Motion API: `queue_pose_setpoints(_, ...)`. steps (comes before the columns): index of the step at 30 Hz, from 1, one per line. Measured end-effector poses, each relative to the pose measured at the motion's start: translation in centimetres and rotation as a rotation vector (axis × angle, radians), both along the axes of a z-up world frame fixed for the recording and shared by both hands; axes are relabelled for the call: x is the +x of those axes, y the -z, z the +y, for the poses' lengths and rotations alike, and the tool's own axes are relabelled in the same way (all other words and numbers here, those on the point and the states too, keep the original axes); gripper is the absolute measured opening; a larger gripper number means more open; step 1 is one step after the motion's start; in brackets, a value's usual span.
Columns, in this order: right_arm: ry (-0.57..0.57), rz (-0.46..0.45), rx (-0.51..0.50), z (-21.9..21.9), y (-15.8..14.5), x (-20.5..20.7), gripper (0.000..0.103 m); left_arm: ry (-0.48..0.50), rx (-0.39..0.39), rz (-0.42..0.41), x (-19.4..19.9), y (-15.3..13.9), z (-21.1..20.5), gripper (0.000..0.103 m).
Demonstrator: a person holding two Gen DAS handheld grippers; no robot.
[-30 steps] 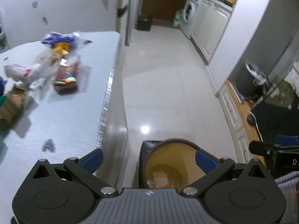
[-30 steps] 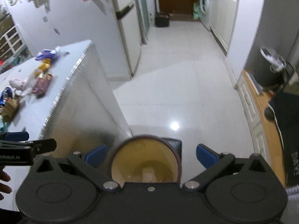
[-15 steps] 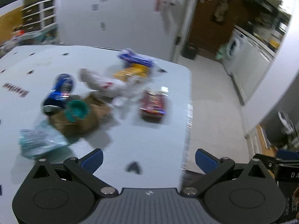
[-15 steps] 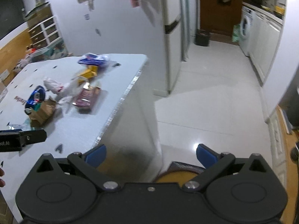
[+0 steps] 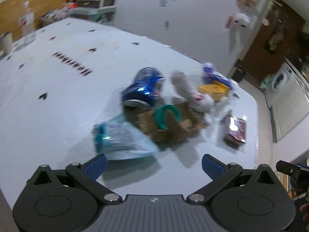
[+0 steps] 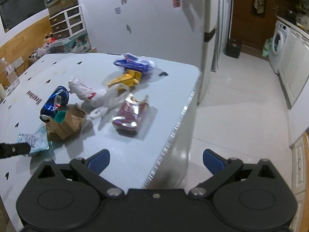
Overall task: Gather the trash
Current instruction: 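Grasp the teal plastic bag with the left tool while the right tool grasps the red cigarette pack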
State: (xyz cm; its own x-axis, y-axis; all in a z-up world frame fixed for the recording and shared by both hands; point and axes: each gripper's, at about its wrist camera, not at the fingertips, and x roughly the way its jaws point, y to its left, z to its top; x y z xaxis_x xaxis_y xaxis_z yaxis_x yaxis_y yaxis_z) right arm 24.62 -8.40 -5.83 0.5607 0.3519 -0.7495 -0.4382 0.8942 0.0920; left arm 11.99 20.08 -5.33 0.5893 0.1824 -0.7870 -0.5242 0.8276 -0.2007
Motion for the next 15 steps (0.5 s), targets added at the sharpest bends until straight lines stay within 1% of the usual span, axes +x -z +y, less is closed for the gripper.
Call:
queue_pose_setpoints(5,0.008,0.020,0.013,3.3,0.4,2.3,0.103,-0.084,-0.077,-0.003,-0.9,1.4,3.7,0.103)
queue_pose_setpoints(8,0.047,0.050,0.028,5.1,1.0,4.5,0.103,-0.149,-0.166,-0.019,-1.5,2.4,5.7,0.103)
queue_pose_setpoints(12,0.115,0.116,0.059,7.3,2.3,7.6,0.102,-0.223,-0.275,-0.036,-1.9,4.0,7.7,0.103)
queue_pose_setpoints(15,0.144,0.153,0.057,8.9,3.6,9.4,0.091,-0.266,-0.357,-0.050,-1.8,5.1,8.6,0.103)
